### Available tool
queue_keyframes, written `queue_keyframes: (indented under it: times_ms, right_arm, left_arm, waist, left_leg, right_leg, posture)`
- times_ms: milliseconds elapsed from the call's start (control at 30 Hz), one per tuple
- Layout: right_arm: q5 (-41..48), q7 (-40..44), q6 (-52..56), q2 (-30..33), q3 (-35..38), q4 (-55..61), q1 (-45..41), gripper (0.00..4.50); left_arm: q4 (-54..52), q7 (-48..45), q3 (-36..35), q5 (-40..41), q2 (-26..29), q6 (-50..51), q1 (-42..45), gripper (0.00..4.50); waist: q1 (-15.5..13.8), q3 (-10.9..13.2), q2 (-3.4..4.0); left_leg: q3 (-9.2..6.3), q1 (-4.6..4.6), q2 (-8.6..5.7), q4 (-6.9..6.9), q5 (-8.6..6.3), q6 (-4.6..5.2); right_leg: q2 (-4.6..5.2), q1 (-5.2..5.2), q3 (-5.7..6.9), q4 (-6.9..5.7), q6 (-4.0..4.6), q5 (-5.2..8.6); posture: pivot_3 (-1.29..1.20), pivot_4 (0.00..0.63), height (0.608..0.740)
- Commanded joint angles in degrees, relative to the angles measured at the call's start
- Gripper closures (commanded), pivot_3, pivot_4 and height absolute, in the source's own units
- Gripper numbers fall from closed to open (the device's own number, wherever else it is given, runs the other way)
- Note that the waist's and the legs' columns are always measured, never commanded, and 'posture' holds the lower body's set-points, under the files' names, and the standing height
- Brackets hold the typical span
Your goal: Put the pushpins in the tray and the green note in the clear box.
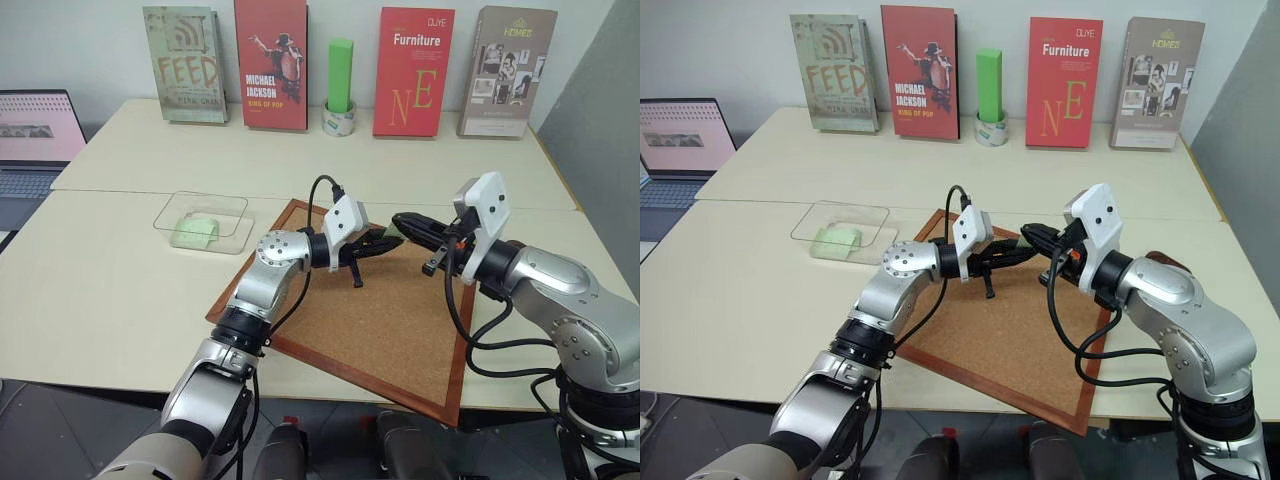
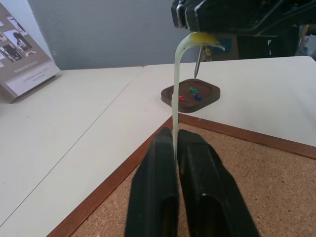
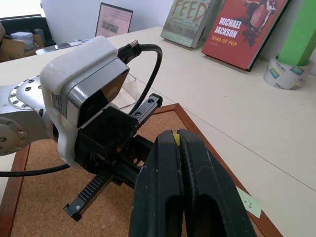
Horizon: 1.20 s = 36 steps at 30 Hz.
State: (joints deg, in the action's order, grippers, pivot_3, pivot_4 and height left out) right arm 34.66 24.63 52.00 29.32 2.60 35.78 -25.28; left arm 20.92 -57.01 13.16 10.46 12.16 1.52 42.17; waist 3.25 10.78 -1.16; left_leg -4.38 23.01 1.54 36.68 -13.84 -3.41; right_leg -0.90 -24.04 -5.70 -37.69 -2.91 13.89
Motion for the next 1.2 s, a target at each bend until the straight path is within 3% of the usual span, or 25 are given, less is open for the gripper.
queue_keyframes:
  times_ms: [33,367,600,700,900,1200]
  right_arm:
    - [0.7,-0.8,-0.4,-0.2,0.6,2.4,-1.0,4.50]
    - [7.1,-3.5,2.3,-1.0,7.0,3.2,-1.1,4.50]
    - [13.2,-4.8,6.1,3.3,14.1,5.1,1.0,4.50]
    - [7.8,-3.3,4.5,10.2,16.0,4.1,5.9,4.50]
    - [-12.3,-1.9,-7.4,23.6,9.6,-4.6,19.1,4.50]
    - [-26.3,-2.8,-20.8,22.5,4.4,-22.9,19.9,4.50]
  left_arm:
    - [-1.5,-1.7,-0.4,1.1,-0.2,-0.6,0.5,4.47]
    - [-2.5,-2.5,0.6,-1.5,1.3,-3.8,-2.3,4.47]
    - [-4.4,-1.3,1.0,-3.2,2.0,-4.4,-5.3,4.47]
    - [-6.5,-1.2,1.1,-3.0,2.7,-3.2,-6.3,4.47]
    - [-11.7,0.3,1.0,-2.2,3.6,0.6,-8.5,4.47]
    - [-17.1,1.0,2.3,-2.8,4.4,2.9,-11.9,4.47]
  waist:
    - [0.0,0.0,0.00]
    - [0.0,0.0,0.00]
    - [-0.1,0.0,0.00]
    - [-0.3,0.0,0.00]
    - [-0.4,0.0,0.00]
    - [0.1,0.0,0.00]
  left_leg:
    - [0.00,0.00,0.00,0.00,0.00,0.00]
    - [0.00,0.00,0.00,0.00,0.00,0.00]
    - [-0.01,0.00,0.00,0.00,0.00,0.00]
    - [-0.01,0.01,0.00,0.01,0.00,0.00]
    - [0.03,-0.01,-0.03,0.02,0.00,0.00]
    - [0.12,-0.11,-0.02,0.14,0.00,0.00]
  right_leg:
    - [0.00,0.00,0.00,0.00,0.00,0.00]
    - [0.00,0.00,-0.01,-0.02,0.00,0.00]
    - [0.00,0.01,0.00,-0.03,0.00,0.00]
    - [0.01,0.01,0.00,-0.03,0.00,0.00]
    - [0.04,0.02,-0.03,-0.01,0.00,0.00]
    - [0.02,0.05,-0.12,-0.12,-0.01,-0.01]
  posture:
    - [0.00,0.150,0.740]
    - [0.00,0.150,0.740]
    - [0.00,0.150,0.740]
    - [0.00,0.150,0.740]
    - [0.00,0.150,0.740]
    - [0.00,0.150,0.740]
